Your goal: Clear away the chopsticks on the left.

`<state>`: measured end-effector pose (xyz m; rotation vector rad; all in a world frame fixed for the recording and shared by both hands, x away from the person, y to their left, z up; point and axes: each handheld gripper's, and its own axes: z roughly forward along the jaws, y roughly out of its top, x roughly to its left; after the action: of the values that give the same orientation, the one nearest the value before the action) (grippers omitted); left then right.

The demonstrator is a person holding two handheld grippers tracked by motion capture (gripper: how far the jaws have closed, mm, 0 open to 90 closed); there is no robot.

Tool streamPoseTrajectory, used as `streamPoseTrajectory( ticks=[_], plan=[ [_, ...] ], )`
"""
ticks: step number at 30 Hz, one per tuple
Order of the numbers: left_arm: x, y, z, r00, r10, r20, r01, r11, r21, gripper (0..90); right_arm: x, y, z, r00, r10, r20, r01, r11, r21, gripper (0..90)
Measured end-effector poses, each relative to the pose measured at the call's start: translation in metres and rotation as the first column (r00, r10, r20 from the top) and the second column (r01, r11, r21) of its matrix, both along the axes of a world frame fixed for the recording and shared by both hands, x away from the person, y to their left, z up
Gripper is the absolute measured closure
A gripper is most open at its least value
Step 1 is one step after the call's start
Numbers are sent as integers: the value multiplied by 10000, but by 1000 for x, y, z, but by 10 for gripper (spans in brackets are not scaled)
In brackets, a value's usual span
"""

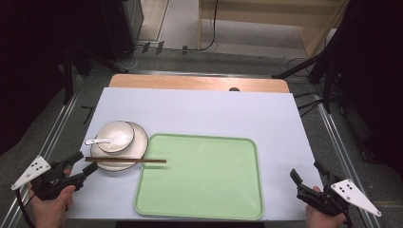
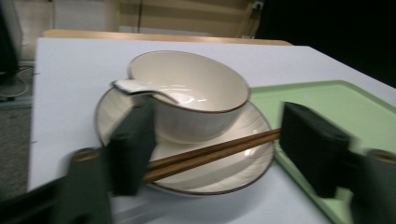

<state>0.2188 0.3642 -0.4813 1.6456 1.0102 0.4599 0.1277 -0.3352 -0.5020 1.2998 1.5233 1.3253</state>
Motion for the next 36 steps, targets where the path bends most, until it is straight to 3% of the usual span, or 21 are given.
streamPoseTrajectory(
  ticks=[1, 2, 3, 6, 10, 14, 17, 19, 20, 24, 25, 31, 33, 34, 36],
  plan=[
    [0, 0, 0, 10000, 0, 0, 0, 10000, 0, 481, 0, 0, 0, 10000, 0, 0, 0, 10000, 0, 131],
    [-2, -4, 2, 9999, -46, 128, 44, 9999, 152, 481, 0, 0, 0, 10000, -36, 27, 36, 10000, -13, 131],
    [-2, -6, 3, 9998, -140, 120, 138, 9998, 148, 641, 0, -1, 0, 10000, -66, 22, 66, 10000, -6, 131],
    [-2, -18, 6, 9987, -471, -187, 475, 9987, 185, 900, -1, -4, -1, 9999, -7, -123, 9, 9998, 175, 131],
    [0, -41, 5, 9932, -1061, -473, 1096, 9908, 796, 900, -3, -3, -1, 10000, 41, -86, -40, 9999, 133, 131],
    [5, -62, 0, 9849, -1422, -987, 1503, 9854, 799, 900, -3, -2, 0, 10000, 87, -43, -87, 10000, 45, 131],
    [11, -79, -6, 9749, -1638, -1506, 1750, 9825, 639, 900, -3, 0, 0, 9998, 184, -86, -183, 9998, 76, 131],
    [16, -96, -11, 9658, -1804, -1861, 2017, 9740, 1030, 900, -3, 1, 0, 9998, 202, -10, -202, 9998, 52, 131],
    [16, -96, -11, 9658, -1804, -1861, 2017, 9740, 1030, 900, -3, 2, 1, 9997, 227, 3, -227, 9997, 38, 131],
    [20, -110, -16, 9596, -1854, -2118, 2225, 9604, 1674, 900, -2, 5, 1, 9997, 229, -47, -229, 9995, -210, 131],
    [22, -111, -17, 9601, -1783, -2153, 2172, 9607, 1727, 900, -1, 10, 1, 9996, 254, -117, -261, 9979, -596, 131],
    [35, -114, -22, 9608, -1470, -2350, 1894, 9672, 1692, 900, 1, 14, 0, 9987, 440, -276, -458, 9966, -688, 131],
    [39, -116, -24, 9576, -1467, -2479, 1921, 9665, 1702, 900, 1, 14, 0, 9986, 437, -284, -455, 9967, -678, 131],
    [43, -117, -26, 9505, -1576, -2676, 2042, 9664, 1561, 900, 1, 14, 0, 9990, 364, -275, -384, 9966, -727, 131],
    [44, -118, -27, 9511, -1531, -2684, 2012, 9661, 1619, 900, 1, 15, 0, 9990, 353, -285, -374, 9963, -772, 131]
  ],
)
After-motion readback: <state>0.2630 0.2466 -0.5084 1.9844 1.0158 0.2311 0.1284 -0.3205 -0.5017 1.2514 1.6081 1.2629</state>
